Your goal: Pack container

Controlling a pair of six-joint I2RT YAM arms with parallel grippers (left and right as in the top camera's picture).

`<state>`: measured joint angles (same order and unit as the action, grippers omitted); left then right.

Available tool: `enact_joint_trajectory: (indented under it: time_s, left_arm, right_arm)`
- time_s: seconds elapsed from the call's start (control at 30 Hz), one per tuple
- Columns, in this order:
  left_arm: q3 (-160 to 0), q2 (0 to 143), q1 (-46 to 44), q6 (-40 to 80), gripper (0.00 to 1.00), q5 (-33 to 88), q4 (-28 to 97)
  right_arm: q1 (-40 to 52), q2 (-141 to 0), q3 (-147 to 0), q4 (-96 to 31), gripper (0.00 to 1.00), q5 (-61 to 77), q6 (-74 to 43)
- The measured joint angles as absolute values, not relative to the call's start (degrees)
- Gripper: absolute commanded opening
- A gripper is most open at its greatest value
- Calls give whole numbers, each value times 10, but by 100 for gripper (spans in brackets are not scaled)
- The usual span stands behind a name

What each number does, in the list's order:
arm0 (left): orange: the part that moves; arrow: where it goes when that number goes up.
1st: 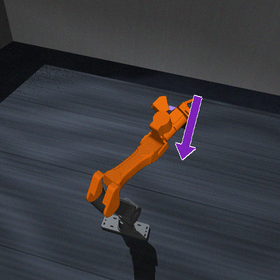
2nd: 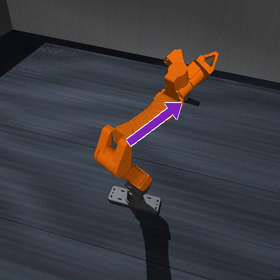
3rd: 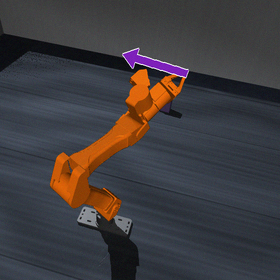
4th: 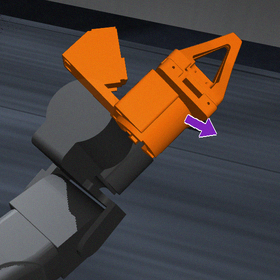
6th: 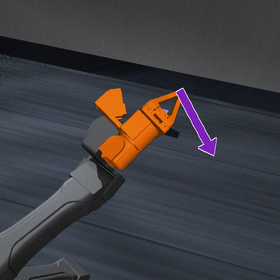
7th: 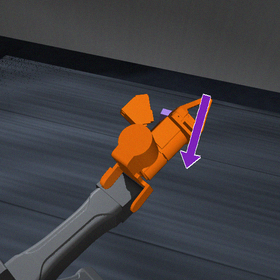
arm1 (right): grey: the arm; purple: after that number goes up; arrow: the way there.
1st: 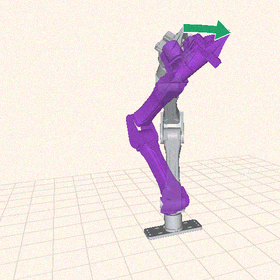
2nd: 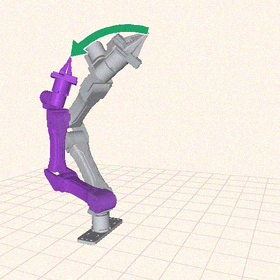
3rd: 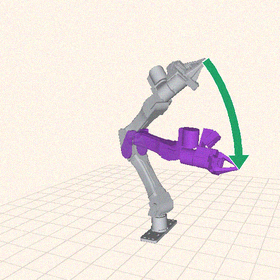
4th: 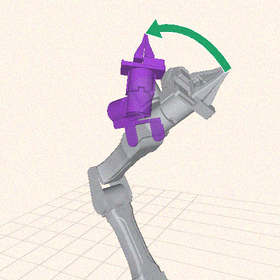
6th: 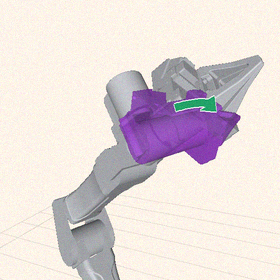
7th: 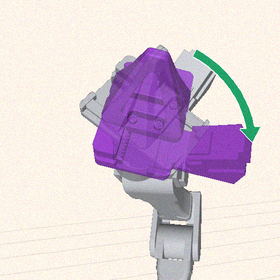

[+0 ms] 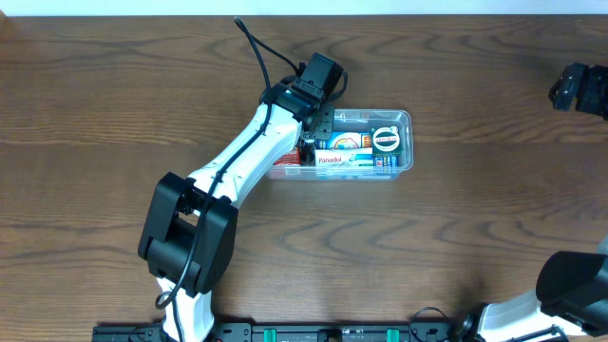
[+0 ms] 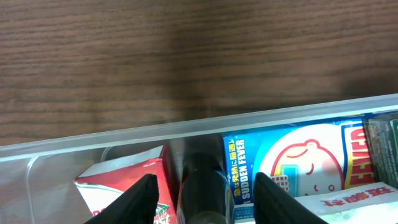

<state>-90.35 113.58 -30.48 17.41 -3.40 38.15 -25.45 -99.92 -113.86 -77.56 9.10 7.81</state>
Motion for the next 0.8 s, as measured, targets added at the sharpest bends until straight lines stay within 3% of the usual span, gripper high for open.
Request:
enact_joint_trajectory:
  time_s: [0.1, 0.2, 0.37, 0.67, 0.8]
  left_arm:
    - [-903, 1131, -305, 174, 51, -34, 382]
    - [-903, 1112, -303, 175, 66, -39, 384]
    - [-903, 1033, -282, 177, 79, -87, 392]
    - [-903, 947, -138, 186, 100, -130, 397]
    - [-903, 948, -86, 191, 98, -136, 399]
  right_arm:
    - [-255, -999, -1139, -776, 99, 91, 78]
    - [-255, -999, -1139, -776, 99, 91, 78]
    - [-254, -999, -1139, -776, 99, 91, 78]
    - [-255, -999, -1139, -776, 99, 91, 78]
    - [-255, -999, -1139, -776, 99, 91, 78]
